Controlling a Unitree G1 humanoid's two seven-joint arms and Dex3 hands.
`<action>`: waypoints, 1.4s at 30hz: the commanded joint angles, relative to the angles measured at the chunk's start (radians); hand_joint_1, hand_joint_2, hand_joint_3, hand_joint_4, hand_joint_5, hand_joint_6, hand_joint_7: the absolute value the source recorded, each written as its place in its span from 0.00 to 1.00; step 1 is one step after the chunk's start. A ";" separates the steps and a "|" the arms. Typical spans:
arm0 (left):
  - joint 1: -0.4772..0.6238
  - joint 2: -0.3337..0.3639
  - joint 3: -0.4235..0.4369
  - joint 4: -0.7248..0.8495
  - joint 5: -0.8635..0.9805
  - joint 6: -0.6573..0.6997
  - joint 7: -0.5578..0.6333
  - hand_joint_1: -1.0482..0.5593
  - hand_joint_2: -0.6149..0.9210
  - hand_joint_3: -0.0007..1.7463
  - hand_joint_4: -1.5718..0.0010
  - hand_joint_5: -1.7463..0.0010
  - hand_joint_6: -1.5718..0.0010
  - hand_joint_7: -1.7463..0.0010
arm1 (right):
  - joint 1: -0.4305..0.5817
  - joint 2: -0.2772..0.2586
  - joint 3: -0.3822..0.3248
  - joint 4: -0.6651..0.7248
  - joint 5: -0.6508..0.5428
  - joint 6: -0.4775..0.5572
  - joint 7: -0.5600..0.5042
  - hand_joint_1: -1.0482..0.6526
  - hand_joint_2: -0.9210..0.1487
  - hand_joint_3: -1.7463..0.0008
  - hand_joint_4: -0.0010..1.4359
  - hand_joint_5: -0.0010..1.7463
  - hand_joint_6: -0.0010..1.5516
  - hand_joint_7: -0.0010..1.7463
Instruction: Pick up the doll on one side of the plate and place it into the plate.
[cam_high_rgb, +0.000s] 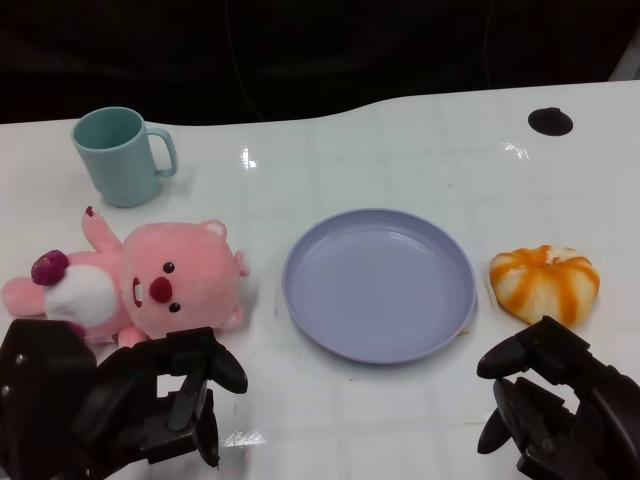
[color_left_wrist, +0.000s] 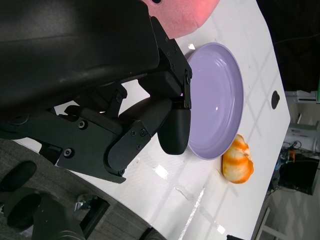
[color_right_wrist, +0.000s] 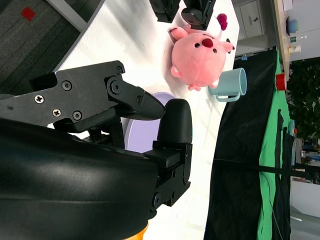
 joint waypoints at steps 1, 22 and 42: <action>-0.007 0.014 0.007 -0.005 0.007 0.004 0.002 0.54 0.70 0.73 0.47 0.00 0.53 0.08 | -0.001 -0.004 -0.010 -0.008 0.005 0.000 -0.002 0.45 0.00 0.64 0.33 1.00 0.21 0.98; -0.006 0.014 0.009 -0.009 0.006 0.009 0.002 0.55 0.70 0.74 0.47 0.00 0.53 0.08 | -0.004 -0.003 -0.012 -0.005 0.008 0.000 -0.003 0.45 0.00 0.64 0.33 1.00 0.21 0.98; -0.003 -0.002 0.020 -0.010 0.000 -0.023 0.004 0.54 0.71 0.69 0.52 0.06 0.51 0.26 | -0.003 -0.008 -0.017 -0.009 0.009 0.004 0.000 0.45 0.00 0.64 0.32 1.00 0.21 0.98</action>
